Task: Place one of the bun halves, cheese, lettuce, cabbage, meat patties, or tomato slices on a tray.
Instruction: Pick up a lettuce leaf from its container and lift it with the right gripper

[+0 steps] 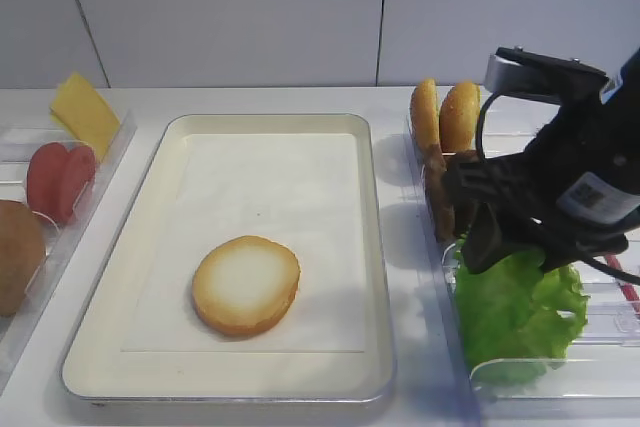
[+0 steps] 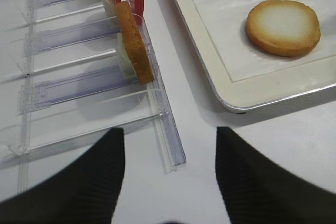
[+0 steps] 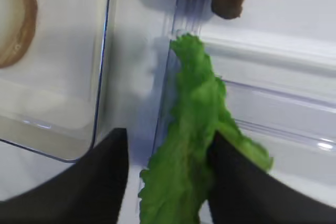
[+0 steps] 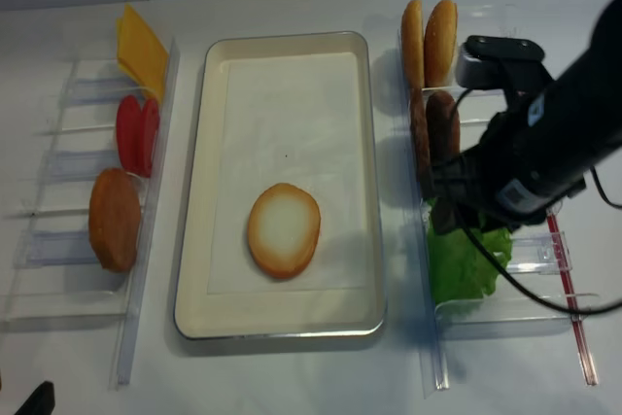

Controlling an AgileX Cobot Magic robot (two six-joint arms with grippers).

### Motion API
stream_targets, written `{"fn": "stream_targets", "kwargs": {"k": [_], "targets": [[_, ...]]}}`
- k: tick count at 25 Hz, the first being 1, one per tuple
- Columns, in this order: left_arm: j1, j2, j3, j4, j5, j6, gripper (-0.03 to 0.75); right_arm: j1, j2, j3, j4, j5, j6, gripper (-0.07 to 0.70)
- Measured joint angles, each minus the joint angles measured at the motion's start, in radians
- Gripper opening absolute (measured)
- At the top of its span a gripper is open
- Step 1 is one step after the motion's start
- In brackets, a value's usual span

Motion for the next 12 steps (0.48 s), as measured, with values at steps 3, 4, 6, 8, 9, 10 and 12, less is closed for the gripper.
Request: {"fn": "stream_targets", "kwargs": {"k": [3, 4, 6, 8, 9, 10, 12], "targets": [[0.000, 0.000, 0.000, 0.000, 0.000, 0.000, 0.369, 0.000, 0.031, -0.022, -0.005, 0.002, 0.000, 0.179], [0.000, 0.000, 0.000, 0.000, 0.000, 0.000, 0.369, 0.000, 0.035, -0.028, -0.005, 0.004, 0.000, 0.108], [0.000, 0.000, 0.000, 0.000, 0.000, 0.000, 0.369, 0.000, 0.037, -0.053, -0.012, 0.030, 0.000, 0.034], [0.000, 0.000, 0.000, 0.000, 0.000, 0.000, 0.369, 0.000, 0.037, -0.082, -0.010, 0.057, 0.000, 0.031], [0.000, 0.000, 0.000, 0.000, 0.000, 0.000, 0.369, 0.001, 0.033, -0.099, -0.005, 0.067, -0.002, 0.030], [0.000, 0.000, 0.000, 0.000, 0.000, 0.000, 0.369, 0.007, 0.028, -0.118, 0.000, 0.072, -0.007, 0.030], [0.000, 0.000, 0.000, 0.000, 0.000, 0.000, 0.369, 0.031, 0.022, -0.160, 0.017, 0.073, -0.021, 0.030]]}}
